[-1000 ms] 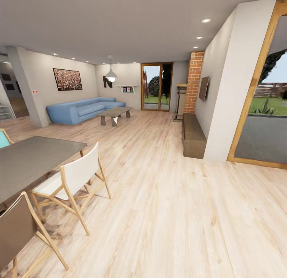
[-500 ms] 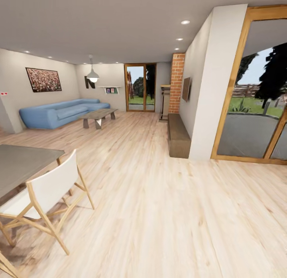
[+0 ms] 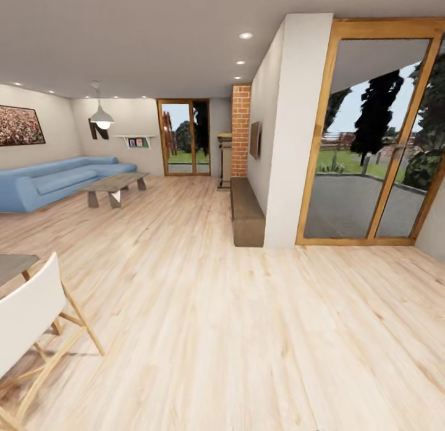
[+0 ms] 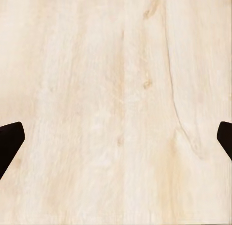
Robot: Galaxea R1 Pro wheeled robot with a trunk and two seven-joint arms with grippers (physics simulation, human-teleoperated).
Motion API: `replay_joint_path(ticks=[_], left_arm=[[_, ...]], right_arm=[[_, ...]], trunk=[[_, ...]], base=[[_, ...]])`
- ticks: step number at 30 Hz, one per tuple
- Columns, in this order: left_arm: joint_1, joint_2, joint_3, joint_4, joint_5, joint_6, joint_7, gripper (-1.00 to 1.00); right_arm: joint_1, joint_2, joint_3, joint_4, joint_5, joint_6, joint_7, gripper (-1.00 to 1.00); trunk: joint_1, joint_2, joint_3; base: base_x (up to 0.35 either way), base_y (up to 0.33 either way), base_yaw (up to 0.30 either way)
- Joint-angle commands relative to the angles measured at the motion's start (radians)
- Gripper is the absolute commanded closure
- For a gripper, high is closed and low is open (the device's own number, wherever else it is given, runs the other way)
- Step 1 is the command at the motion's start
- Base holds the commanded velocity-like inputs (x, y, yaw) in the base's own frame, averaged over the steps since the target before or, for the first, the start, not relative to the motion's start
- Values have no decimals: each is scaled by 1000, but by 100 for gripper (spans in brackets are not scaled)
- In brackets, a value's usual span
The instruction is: Pick up the poster from the kitchen countertop and hang it on one of the wall nails in the kitchen.
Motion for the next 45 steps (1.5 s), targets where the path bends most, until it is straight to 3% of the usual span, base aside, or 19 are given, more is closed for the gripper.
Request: replay_joint_path(ticks=[1, 45], left_arm=[[0, 0, 1, -1, 0, -1, 0, -100], [0, 0, 1, 1, 0, -1, 0, -100]], right_arm=[[-1, 0, 0, 1, 0, -3, 0, -100], [-1, 0, -1, 1, 0, -2, -1, -100]], trunk=[[0, 0, 0], [0, 0, 19]], base=[[72, -40, -298], [3, -2, -264]])
